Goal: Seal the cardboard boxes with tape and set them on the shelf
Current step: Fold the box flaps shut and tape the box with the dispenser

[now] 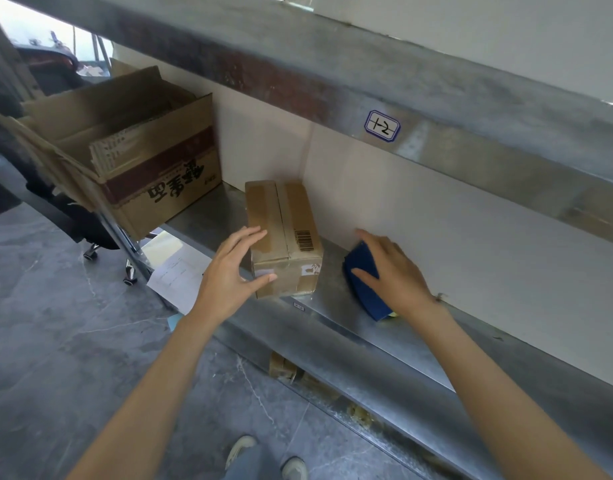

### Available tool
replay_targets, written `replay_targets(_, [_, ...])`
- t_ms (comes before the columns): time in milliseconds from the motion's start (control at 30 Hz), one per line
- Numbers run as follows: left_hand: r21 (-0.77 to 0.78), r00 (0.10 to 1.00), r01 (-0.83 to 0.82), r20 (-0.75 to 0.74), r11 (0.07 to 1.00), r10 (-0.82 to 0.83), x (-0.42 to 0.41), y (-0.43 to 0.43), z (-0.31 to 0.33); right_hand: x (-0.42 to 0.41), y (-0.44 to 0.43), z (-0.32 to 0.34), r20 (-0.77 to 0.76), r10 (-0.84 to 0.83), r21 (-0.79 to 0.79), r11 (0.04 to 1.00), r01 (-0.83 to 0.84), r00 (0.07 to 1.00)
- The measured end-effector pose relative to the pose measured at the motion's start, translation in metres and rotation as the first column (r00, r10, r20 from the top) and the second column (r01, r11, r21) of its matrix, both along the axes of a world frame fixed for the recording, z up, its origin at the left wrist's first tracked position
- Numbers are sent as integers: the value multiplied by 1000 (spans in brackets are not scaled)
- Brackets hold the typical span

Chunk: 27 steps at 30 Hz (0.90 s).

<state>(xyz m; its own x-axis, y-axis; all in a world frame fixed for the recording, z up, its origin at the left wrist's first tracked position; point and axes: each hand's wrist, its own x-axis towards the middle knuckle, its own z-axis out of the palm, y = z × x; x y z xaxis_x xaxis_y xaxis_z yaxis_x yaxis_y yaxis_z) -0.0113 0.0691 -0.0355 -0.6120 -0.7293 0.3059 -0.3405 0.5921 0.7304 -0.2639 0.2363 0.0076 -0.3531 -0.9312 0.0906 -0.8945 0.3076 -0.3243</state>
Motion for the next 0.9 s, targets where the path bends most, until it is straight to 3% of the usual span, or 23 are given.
replay_targets(133, [6,1000,6,-19,1000,-6,3,0,2,23,-28,11,61,248,-170,957,-235,967])
replay_targets(267, [20,998,64,-10,998,-64,3,-3,4,37,-55,0,157,314,-161,943,-290,936])
replay_targets(533, [-4,997,67,-46,998,-67,2,-9,0,38,-64,-20,243,307,-333,917,-219,920])
replay_targets(900, [-36,975,-72,-212,997,62,-15,5,-10,53,-72,-27,150,218,-393,908,-145,964])
